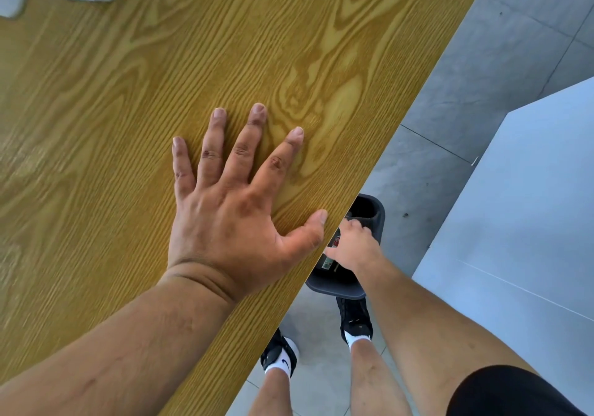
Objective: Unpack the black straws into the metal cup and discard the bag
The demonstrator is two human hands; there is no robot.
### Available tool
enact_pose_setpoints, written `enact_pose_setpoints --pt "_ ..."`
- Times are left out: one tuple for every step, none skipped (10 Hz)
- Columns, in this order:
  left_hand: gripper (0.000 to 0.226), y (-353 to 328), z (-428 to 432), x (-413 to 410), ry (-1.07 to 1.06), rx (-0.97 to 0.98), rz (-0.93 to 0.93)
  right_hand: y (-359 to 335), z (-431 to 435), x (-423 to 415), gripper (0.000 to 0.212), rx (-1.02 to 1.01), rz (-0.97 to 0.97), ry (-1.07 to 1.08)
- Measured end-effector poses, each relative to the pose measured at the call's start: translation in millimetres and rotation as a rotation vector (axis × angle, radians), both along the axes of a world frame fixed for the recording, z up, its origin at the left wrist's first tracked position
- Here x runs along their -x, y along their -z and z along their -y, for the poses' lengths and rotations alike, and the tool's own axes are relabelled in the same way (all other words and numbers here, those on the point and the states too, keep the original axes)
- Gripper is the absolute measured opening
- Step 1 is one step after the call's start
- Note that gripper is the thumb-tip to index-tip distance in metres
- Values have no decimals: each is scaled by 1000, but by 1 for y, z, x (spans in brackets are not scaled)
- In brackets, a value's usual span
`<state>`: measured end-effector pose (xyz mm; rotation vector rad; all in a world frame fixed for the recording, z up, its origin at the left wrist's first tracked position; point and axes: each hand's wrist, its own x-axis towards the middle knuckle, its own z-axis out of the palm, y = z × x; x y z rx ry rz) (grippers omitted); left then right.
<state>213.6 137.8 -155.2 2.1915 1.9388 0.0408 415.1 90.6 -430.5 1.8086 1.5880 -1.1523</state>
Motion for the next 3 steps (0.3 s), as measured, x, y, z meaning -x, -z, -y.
enact_pose_setpoints --pt "94 -2 -1 1 -4 7 5 -5 7 0 75 14 -29 -27" --pt "93 -5 -1 0 -7 13 17 -16 11 -6 83 -37 -16 -67" --pt "93 -7 -2 -1 -9 18 15 -33 14 -14 91 -115 31 -87"
